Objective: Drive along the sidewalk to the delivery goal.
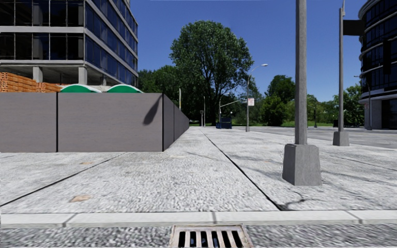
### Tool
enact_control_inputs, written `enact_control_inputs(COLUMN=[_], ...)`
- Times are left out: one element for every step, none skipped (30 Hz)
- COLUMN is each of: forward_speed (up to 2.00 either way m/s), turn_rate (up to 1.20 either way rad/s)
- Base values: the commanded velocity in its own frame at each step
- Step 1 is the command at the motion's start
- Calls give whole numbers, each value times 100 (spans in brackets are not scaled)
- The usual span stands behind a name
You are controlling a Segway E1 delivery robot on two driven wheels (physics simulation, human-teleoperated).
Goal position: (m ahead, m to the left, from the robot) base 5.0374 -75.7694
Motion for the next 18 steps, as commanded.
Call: enact_control_inputs(forward_speed=[200,200,200,200,200,200,200,200,200,200,200,200,200,200,193,171,162,162], turn_rate=[0,0,0,0,0,0,-15,-19,-19,-20,-20,-20,-20,-20,-20,-20,-20,-20])
